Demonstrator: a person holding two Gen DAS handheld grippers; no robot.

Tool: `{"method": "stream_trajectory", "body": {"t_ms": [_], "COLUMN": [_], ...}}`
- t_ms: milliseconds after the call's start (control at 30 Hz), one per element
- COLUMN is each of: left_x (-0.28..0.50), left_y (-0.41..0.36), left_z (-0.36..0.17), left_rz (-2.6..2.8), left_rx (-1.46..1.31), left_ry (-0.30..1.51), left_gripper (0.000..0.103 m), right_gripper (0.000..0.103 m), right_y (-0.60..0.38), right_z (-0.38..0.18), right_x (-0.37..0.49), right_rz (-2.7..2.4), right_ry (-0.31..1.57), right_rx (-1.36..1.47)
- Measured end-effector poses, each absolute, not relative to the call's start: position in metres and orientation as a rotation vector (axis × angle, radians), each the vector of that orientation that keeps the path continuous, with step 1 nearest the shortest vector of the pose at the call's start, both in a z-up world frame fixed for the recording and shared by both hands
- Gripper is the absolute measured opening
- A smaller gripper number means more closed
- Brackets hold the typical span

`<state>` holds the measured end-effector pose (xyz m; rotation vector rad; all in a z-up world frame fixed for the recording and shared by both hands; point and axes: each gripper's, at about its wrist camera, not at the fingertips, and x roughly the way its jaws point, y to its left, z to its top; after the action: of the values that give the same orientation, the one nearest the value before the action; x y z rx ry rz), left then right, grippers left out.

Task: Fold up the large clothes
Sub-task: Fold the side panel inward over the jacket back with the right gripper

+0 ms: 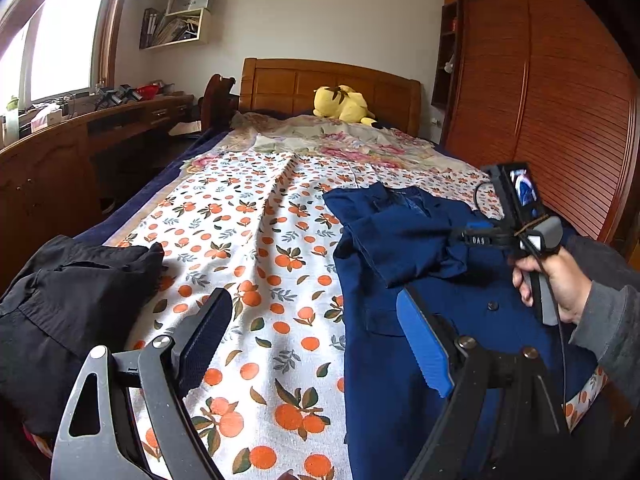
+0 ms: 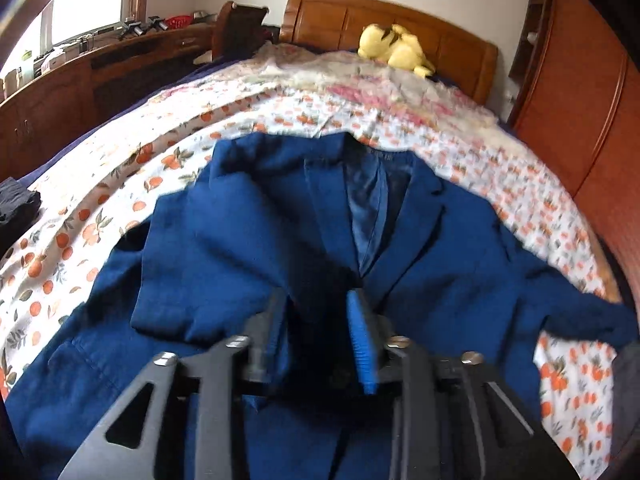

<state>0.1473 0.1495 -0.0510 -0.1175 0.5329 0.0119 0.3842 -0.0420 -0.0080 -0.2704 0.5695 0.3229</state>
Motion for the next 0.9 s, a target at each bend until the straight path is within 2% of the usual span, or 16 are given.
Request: {"method": "stream_trajectory", "body": {"t_ms": [67, 133, 500, 633, 700, 733, 767, 833, 900], "left_x": [0.148, 0.148, 0.154, 0.156, 0.157, 0.158, 0.158, 0.159, 0.161], "left_y": [0.147, 0.146, 0.142, 0.14, 0.138, 0.137, 0.136, 0.132, 0.126], "left_z": [-0.051, -0.051, -0.061, -0.064, -0.064, -0.065, -0.065, -0.066, -0.066], "left_rz": [0.01, 0.01, 0.026, 0.026, 0.025, 0.023, 0.021, 0.013, 0.003], "left_rx": [-0.116, -0.112, -0.093, -0.084, -0.081, -0.08, -0.08, -0.078, -0.071], "left_ry": [0.533, 0.534, 0.567, 0.578, 0.581, 0.583, 0.586, 0.589, 0.589], "left_gripper": [0.085, 0.085, 0.085, 0.085, 0.085, 0.085, 0.085, 0.085, 0.085], "right_gripper": [0.055, 0.059, 0.059, 0.059, 0.044, 0.027, 0.018, 0.012, 0.011], "right_y": [-0.038, -0.03, 0.039, 0.052, 0.051, 0.052, 0.048, 0.042, 0.027], "right_z": [-0.006, -0.008, -0.089, -0.102, -0.103, -0.101, -0.099, -0.086, -0.071], "right_x": [0.37, 0.365, 0.363, 0.376, 0.381, 0.382, 0.383, 0.376, 0.372], "right_rz": [0.355, 0.425, 0.664, 0.632, 0.624, 0.621, 0.625, 0.63, 0.632], "right_ry": [0.527, 0.525, 0.699, 0.728, 0.728, 0.726, 0.722, 0.689, 0.643], "right_rx": [-0.255, -0.242, -0.329, -0.38, -0.372, -0.371, -0.364, -0.349, -0.311]}}
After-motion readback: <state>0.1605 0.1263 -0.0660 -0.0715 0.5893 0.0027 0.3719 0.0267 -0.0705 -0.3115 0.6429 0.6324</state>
